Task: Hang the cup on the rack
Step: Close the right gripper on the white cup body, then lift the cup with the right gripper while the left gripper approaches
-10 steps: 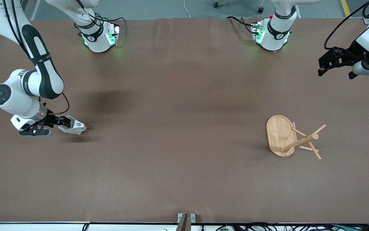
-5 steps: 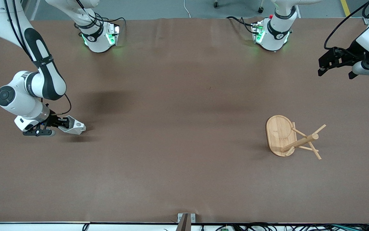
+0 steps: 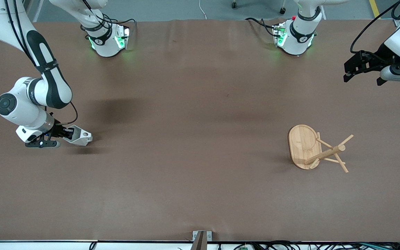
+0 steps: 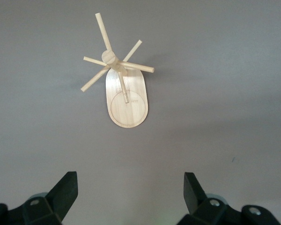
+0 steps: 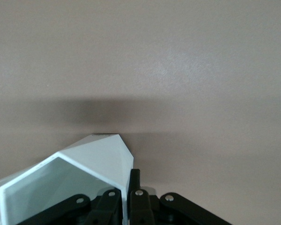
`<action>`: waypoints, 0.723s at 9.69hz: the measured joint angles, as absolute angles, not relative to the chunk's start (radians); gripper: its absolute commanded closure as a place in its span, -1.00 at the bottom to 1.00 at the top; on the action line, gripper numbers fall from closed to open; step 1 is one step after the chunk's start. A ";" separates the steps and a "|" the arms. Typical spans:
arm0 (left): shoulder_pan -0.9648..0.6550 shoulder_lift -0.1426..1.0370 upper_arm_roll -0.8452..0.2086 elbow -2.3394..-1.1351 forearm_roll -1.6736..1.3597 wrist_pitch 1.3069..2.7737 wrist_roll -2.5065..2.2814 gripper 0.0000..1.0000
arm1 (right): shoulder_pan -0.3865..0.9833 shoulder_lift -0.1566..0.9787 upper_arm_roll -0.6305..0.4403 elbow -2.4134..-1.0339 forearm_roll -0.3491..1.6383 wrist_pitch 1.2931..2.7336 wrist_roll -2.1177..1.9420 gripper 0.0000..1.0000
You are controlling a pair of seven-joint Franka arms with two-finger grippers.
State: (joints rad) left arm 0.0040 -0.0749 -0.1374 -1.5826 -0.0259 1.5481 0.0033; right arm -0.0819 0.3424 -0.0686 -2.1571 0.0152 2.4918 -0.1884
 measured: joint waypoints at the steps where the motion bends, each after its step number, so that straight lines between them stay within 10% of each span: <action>1: 0.002 -0.075 -0.142 -1.581 -0.026 1.548 0.002 -1.00 | -0.074 0.341 -0.063 -2.094 0.015 2.389 -0.188 0.99; 7: 0.001 -0.075 -0.171 -1.580 -0.053 1.548 0.001 -1.00 | -0.034 0.298 0.059 -1.671 0.312 1.768 -0.124 0.99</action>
State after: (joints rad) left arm 0.0007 -0.0753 -0.1711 -1.5803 -0.0530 1.5481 0.0011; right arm -0.0342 0.2981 0.0591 -1.6711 0.3123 1.7684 -0.1235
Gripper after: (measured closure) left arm 0.000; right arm 0.960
